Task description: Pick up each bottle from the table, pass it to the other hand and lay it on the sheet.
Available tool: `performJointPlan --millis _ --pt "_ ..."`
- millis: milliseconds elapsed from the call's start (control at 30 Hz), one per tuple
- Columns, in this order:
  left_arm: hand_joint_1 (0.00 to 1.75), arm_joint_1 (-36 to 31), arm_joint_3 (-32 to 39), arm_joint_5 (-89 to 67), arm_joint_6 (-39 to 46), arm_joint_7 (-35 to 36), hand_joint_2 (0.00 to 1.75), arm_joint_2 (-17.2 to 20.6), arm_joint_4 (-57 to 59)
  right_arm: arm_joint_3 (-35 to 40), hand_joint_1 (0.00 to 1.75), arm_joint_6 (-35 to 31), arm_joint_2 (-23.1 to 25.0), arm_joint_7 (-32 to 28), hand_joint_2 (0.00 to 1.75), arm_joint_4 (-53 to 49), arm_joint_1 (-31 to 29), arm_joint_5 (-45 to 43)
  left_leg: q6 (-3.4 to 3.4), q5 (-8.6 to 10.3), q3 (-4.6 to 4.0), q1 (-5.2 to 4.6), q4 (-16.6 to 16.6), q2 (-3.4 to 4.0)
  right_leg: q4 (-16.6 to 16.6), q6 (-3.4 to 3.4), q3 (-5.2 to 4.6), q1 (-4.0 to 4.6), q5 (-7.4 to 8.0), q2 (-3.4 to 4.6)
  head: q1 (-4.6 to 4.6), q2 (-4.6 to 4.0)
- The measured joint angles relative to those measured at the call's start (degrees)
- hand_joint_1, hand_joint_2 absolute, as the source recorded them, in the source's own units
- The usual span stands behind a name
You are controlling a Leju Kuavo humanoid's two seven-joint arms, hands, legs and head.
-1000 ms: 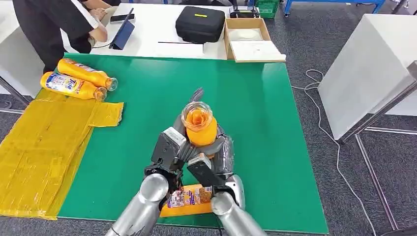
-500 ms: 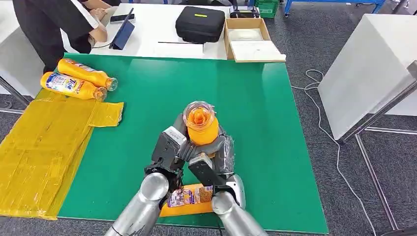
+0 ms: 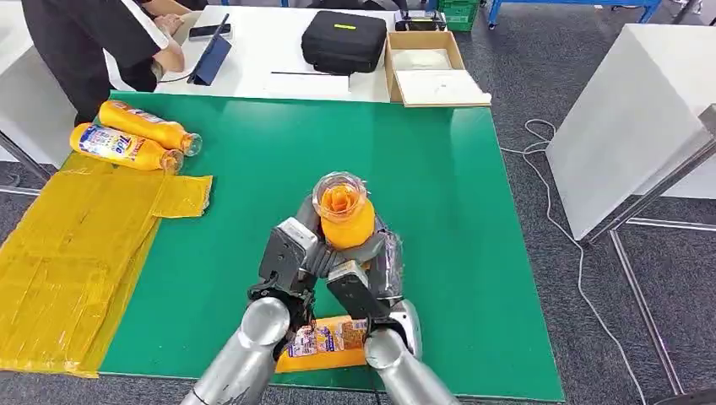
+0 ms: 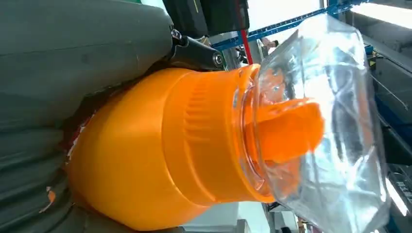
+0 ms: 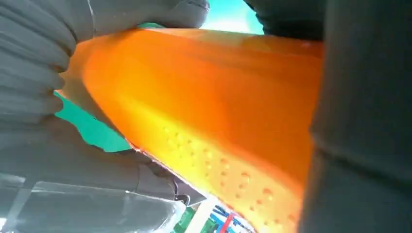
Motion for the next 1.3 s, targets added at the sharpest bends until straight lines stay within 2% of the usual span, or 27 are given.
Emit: performJointPlan --millis 167,433,533,633,833,933,1100,1300 --pt "1.75 0.8 1.0 0.3 2.1 -0.5 1.75 0.4 -1.9 0.0 0.0 1.0 -0.8 0.0 1.75 -4.9 2.8 0.1 0.0 0.0 -0.01 0.0 0.0 -0.01 0.0 0.0 0.0 0.0 0.0 0.0 0.0 0.0" --pt "1.75 3.3 12.6 0.5 4.0 -2.2 1.75 5.8 -9.4 0.0 0.0 4.0 -7.3 1.6 1.75 -32.3 16.5 2.0 -0.02 -0.02 -0.04 0.05 0.0 0.0 0.0 -0.02 -0.04 0.01 -0.02 0.0 -0.02 0.0" --pt "1.75 4.2 16.2 -0.1 5.1 -2.7 1.75 6.9 -10.9 0.1 0.0 2.7 -10.1 0.3 1.75 -38.5 19.2 0.8 -0.02 -0.03 -0.04 0.05 0.0 0.0 0.0 -0.03 -0.04 0.02 -0.03 0.0 0.02 0.0" --pt "1.75 4.8 18.8 -3.3 9.7 -3.3 1.75 8.2 -11.5 0.4 0.0 0.6 -12.5 -1.1 1.75 -42.9 21.3 0.2 -0.02 -0.02 -0.03 0.04 0.0 0.0 0.0 -0.03 -0.04 0.02 -0.03 0.0 -0.02 0.0" --pt "1.75 4.1 22.8 -21.4 26.1 -1.4 1.75 11.0 -11.2 1.8 0.0 -3.0 -16.5 -1.2 1.75 -49.4 23.5 0.8 -0.01 -0.01 -0.01 0.03 0.0 -0.01 0.0 -0.02 -0.04 0.01 -0.01 -0.01 0.0 0.0" --pt "1.75 2.1 24.5 -36.2 33.7 2.2 1.75 13.4 -8.1 2.6 0.0 -4.3 -18.4 -0.7 1.75 -52.0 24.6 2.6 -0.01 -0.01 0.0 0.03 0.0 -0.02 0.0 -0.02 -0.02 0.01 -0.01 -0.02 0.0 0.0" --pt "1.75 0.4 26.1 -44.7 36.1 4.9 1.75 15.6 -3.8 3.5 0.0 -4.7 -20.3 -0.2 1.75 -54.2 25.7 4.0 -0.01 -0.01 0.0 0.03 0.0 0.01 0.0 -0.02 -0.04 0.01 -0.01 0.01 0.0 0.0" --pt "1.75 -1.5 27.6 -74.5 36.1 13.6 1.75 18.8 2.0 3.8 0.0 -5.5 -21.9 1.6 1.75 -55.3 25.7 5.7 -0.01 -0.01 0.0 0.03 0.0 0.02 0.0 -0.02 -0.04 0.01 0.0 0.04 0.0 0.0"
